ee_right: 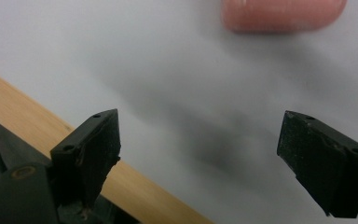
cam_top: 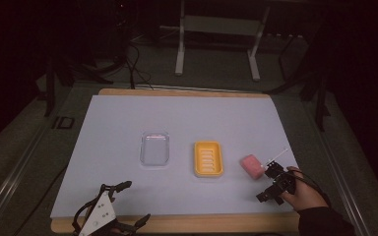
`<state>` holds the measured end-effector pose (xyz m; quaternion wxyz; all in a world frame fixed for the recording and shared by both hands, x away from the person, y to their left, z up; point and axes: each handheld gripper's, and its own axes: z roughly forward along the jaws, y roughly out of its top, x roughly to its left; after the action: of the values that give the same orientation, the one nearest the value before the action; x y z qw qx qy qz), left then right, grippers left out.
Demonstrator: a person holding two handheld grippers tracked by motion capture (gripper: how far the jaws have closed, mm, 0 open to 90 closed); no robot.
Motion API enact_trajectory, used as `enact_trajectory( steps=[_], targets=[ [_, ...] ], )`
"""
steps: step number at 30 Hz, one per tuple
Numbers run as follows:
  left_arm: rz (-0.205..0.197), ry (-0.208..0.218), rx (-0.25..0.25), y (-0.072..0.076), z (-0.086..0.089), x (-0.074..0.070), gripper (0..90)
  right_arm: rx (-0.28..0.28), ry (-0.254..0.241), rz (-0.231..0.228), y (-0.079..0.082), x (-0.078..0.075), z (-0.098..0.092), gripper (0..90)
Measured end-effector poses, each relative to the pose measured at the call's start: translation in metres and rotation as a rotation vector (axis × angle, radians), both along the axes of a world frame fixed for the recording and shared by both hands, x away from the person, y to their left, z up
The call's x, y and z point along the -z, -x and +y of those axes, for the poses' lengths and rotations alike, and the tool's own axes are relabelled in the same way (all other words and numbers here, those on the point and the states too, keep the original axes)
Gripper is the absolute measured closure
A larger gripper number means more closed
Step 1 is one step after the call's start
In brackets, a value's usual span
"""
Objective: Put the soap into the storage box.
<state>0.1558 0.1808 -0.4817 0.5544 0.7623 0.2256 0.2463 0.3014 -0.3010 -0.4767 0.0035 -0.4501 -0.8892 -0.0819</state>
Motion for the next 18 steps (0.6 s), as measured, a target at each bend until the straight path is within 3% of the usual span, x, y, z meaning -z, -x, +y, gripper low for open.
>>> enact_trajectory(
  steps=[18],
  targets=[
    [0.002, -0.003, 0.005, 0.000, -0.001, 0.000, 0.9, -0.048, 0.134, 0.118, -0.018, -0.006, -0.004, 11.1]
  ],
)
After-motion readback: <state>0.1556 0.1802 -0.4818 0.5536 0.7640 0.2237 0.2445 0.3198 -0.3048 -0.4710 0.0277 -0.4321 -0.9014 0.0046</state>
